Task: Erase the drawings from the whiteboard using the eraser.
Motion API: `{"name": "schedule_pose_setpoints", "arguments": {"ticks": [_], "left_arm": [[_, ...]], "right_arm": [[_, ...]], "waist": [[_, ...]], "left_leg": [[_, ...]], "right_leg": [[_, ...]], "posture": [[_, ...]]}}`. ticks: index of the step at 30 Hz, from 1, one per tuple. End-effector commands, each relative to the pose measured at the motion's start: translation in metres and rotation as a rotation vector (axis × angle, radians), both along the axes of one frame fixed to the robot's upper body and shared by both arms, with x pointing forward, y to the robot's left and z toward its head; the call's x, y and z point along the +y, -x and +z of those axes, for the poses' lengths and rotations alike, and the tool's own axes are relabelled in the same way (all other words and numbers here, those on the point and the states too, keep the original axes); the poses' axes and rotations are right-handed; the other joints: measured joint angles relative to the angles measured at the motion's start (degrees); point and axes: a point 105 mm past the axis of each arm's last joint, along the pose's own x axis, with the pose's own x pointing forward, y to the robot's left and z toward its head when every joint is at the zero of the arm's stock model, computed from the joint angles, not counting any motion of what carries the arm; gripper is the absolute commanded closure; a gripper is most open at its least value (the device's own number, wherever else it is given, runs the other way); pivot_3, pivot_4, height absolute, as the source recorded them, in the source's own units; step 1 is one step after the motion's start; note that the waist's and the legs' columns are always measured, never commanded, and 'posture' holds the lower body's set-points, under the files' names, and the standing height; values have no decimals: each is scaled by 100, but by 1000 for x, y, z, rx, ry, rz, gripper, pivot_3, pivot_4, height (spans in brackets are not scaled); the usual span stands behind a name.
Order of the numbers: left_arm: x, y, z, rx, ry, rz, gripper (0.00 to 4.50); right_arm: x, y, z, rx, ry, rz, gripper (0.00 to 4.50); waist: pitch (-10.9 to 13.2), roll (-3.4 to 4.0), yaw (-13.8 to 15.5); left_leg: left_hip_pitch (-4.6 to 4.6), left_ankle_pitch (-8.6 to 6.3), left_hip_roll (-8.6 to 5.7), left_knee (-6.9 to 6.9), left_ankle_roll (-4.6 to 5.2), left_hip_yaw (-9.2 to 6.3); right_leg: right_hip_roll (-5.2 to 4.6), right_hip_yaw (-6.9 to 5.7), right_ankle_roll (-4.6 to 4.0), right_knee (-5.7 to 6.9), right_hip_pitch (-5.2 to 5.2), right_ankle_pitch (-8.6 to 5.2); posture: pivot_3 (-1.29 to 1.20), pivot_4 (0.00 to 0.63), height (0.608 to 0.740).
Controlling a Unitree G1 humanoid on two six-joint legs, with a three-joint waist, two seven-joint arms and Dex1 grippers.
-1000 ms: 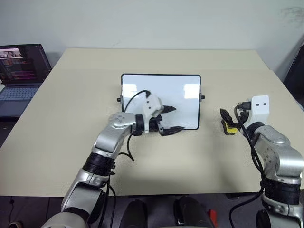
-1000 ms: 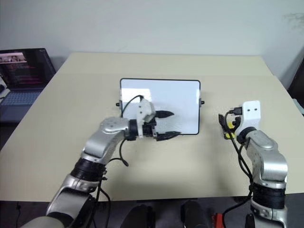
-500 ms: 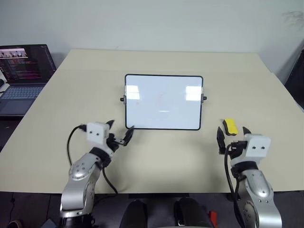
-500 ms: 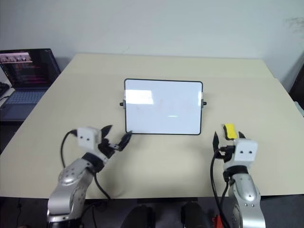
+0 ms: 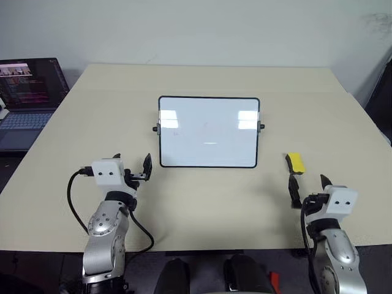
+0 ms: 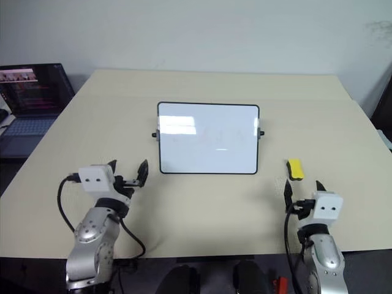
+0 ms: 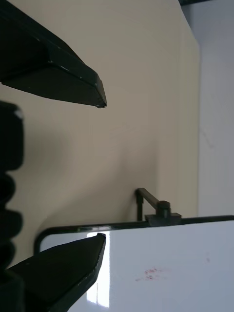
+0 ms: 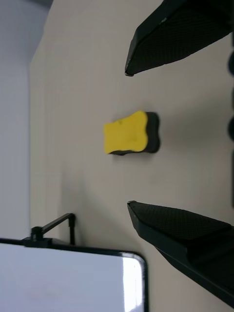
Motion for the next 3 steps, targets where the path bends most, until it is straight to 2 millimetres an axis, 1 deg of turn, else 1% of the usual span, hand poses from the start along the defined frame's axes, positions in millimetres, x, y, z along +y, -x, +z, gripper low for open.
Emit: {"name": "schedule_pose_setpoints", "arguments": {"ticks": [1, 3], "left_arm": [[-3, 4, 8, -28, -23, -4, 0], [-8, 4, 5, -19, -12, -8, 0]], "right_arm": [[-5, 11, 24, -70, 17, -35, 42], [-5, 14, 23, -47, 11, -32, 42]], "waist": [[0, 0, 3], [0, 0, 5]], "left_leg": [[0, -1, -1, 1, -1, 0], [0, -1, -1, 3, -1, -1]], "right_leg": [[-1, 0, 0, 1, 0, 0], [-1, -1, 1, 1, 0, 0]], "posture": [[0, 150, 740], [0, 150, 740]]}}
